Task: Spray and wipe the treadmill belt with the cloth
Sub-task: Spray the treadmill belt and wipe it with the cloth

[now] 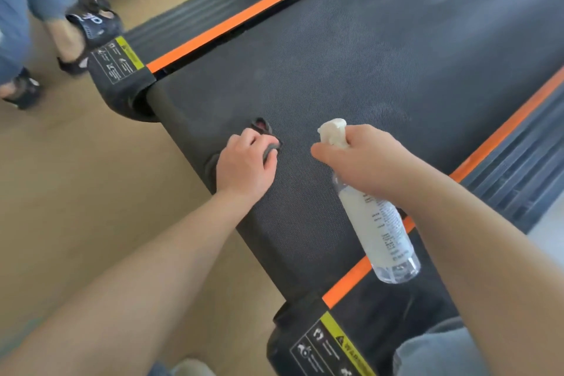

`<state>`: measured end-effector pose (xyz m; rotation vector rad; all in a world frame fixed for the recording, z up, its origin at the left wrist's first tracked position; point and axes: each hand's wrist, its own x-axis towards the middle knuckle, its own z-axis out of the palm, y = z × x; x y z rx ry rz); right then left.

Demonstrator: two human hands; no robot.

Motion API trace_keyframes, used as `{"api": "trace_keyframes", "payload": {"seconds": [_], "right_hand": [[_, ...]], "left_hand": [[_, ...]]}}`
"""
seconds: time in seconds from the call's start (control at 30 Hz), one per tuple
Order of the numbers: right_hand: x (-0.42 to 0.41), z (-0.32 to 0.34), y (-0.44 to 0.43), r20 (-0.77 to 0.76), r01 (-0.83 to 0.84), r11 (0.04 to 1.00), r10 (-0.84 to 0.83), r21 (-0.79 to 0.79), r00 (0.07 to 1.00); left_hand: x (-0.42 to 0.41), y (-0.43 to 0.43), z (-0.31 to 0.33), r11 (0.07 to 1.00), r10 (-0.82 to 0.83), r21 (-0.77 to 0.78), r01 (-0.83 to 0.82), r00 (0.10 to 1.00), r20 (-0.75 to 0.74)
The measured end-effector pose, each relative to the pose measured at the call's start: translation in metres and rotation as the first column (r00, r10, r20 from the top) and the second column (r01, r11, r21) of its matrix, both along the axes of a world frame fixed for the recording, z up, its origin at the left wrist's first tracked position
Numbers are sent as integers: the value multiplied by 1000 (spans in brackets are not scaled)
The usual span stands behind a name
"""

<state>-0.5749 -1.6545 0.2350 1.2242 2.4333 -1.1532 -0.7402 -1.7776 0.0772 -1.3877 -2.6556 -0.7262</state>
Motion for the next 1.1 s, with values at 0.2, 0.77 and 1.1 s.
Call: {"api": "trace_keyframes", "payload": {"seconds": [0.2, 0.77, 1.1], "right_hand": [[-1, -11, -3, 0, 1, 1000, -1, 29, 1000], [28, -6, 6, -24, -45, 999, 45, 5, 999], [12, -18, -1, 3, -153, 987, 153, 46, 988]], "left_hand": [[134, -33, 1, 701, -711, 90, 707, 686, 153], [30, 13, 4, 998, 57, -29, -56, 998, 16], [124, -27, 5, 857, -516, 37, 515, 852, 84]]}}
